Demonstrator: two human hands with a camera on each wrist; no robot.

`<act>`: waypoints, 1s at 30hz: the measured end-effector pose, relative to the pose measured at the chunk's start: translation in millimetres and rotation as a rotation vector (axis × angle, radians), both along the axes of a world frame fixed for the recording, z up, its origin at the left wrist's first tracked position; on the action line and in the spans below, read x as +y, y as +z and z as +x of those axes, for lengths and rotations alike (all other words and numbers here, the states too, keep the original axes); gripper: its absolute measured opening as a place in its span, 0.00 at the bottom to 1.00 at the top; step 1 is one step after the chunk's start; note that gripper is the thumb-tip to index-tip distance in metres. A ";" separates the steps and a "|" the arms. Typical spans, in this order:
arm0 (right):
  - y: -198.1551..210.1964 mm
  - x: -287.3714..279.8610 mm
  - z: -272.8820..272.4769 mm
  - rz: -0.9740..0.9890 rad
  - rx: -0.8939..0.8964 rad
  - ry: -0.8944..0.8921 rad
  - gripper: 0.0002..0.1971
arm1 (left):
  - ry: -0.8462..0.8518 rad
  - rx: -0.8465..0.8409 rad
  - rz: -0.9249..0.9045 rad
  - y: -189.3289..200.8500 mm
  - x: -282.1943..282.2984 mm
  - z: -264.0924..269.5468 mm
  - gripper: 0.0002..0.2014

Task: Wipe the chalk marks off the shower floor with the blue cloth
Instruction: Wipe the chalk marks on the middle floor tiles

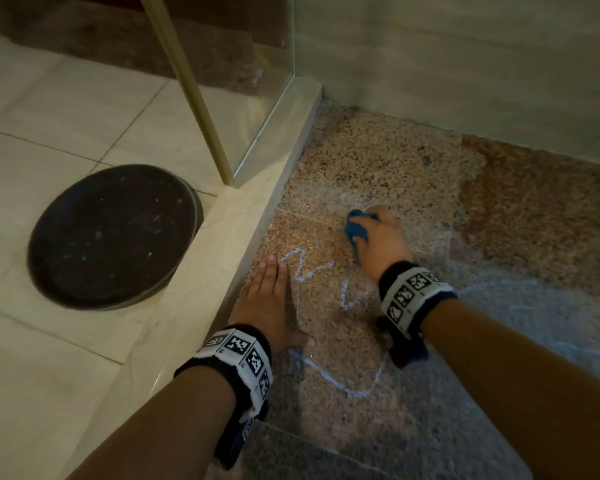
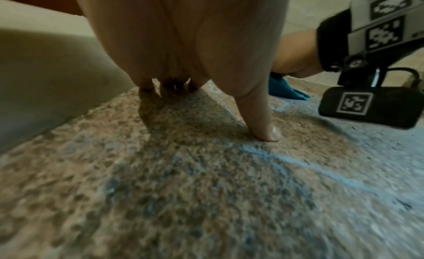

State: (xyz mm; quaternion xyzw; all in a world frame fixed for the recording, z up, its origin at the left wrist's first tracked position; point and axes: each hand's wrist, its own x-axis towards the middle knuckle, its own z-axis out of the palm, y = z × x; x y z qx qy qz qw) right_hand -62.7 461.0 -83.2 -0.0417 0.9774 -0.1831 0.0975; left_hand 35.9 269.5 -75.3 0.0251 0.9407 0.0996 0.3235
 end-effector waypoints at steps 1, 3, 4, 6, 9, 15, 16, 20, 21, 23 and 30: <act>0.3 -7.7 -0.2 0.022 0.001 -0.012 0.20 | -0.001 0.003 -0.002 0.5 -0.2 0.0 0.68; 1.9 -31.3 8.2 0.023 0.003 0.173 0.24 | 0.001 0.000 -0.009 3.7 0.3 0.4 0.67; 1.7 -42.5 15.0 0.003 0.006 0.332 0.25 | 0.002 -0.004 -0.015 5.3 1.3 0.5 0.67; 2.6 -53.2 17.5 -0.074 0.051 0.604 0.24 | 0.004 -0.023 -0.024 7.2 3.8 -0.6 0.67; 2.2 -39.2 -22.3 -0.112 0.063 0.412 0.14 | -0.009 -0.041 -0.054 6.9 3.7 -1.8 0.67; 4.5 -44.0 -31.2 0.189 0.057 0.286 0.21 | -0.018 -0.050 -0.034 8.0 3.4 -1.0 0.66; 3.5 -51.8 -16.0 0.113 0.030 0.403 0.24 | -0.013 -0.047 -0.029 7.8 3.7 -1.8 0.66; 4.5 -52.6 -11.3 -0.045 0.048 0.588 0.21 | -0.004 -0.048 -0.021 7.8 3.5 -1.2 0.66; 4.0 -48.1 -20.9 -0.030 0.049 0.512 0.19 | -0.005 -0.047 -0.021 8.4 3.2 -0.6 0.66; 4.4 -37.5 -36.9 -0.032 0.050 0.245 0.19 | -0.004 -0.045 -0.017 9.7 3.0 0.3 0.66; 18.7 -64.6 23.0 -0.002 -0.027 0.641 0.27 | 0.005 -0.046 -0.018 12.8 5.2 -0.9 0.65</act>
